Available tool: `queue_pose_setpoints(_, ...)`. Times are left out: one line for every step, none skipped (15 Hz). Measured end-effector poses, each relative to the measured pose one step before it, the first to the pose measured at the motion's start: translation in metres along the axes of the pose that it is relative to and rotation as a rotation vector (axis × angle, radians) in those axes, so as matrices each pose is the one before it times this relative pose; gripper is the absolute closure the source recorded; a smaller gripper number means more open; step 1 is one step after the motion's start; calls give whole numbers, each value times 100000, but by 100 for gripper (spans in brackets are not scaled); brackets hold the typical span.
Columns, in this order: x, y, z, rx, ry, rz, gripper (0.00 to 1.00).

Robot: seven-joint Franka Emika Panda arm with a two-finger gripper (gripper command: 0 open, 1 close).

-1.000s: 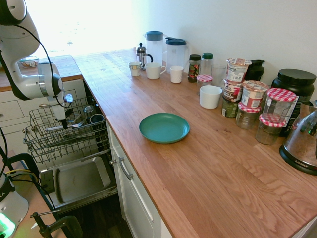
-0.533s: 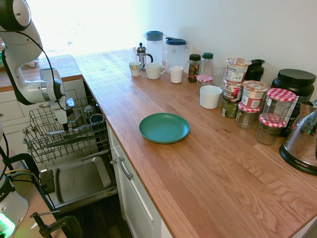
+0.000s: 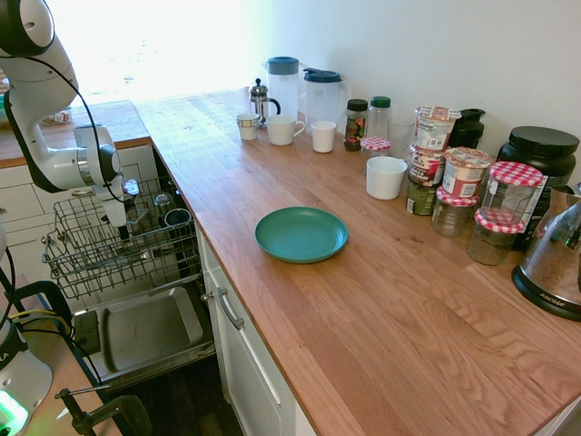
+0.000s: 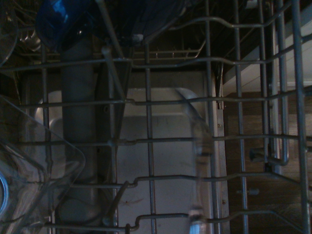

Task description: Put the fork in the dishwasher

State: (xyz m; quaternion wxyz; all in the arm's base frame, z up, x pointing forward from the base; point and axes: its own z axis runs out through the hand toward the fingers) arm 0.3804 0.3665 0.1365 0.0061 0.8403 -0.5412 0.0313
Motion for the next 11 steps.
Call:
queue_pose_setpoints(92,-63,-65,91,-21,36,0)
queue_pose_setpoints(79,-91,-147,201,-101,66,0)
queue_pose_setpoints(49,-130,-305,464,-107,68,0)
queue_pose_setpoints(28,-167,-567,734,70,51,0)
queue_pose_setpoints(-11,-123,-898,920,277,-116,0)
queue_pose_setpoints(-99,-112,-1275,841,757,-334,0)
queue_pose_setpoints(-202,-107,-1667,1129,841,-498,0)
queue_pose_setpoints(-256,-15,-1732,1198,774,-596,0)
queue_pose_setpoints(-355,16,-1723,951,666,-486,0)
queue_pose_setpoints(-431,113,-1555,643,419,-198,0)
queue_pose_setpoints(-399,96,-1359,540,506,-232,0)
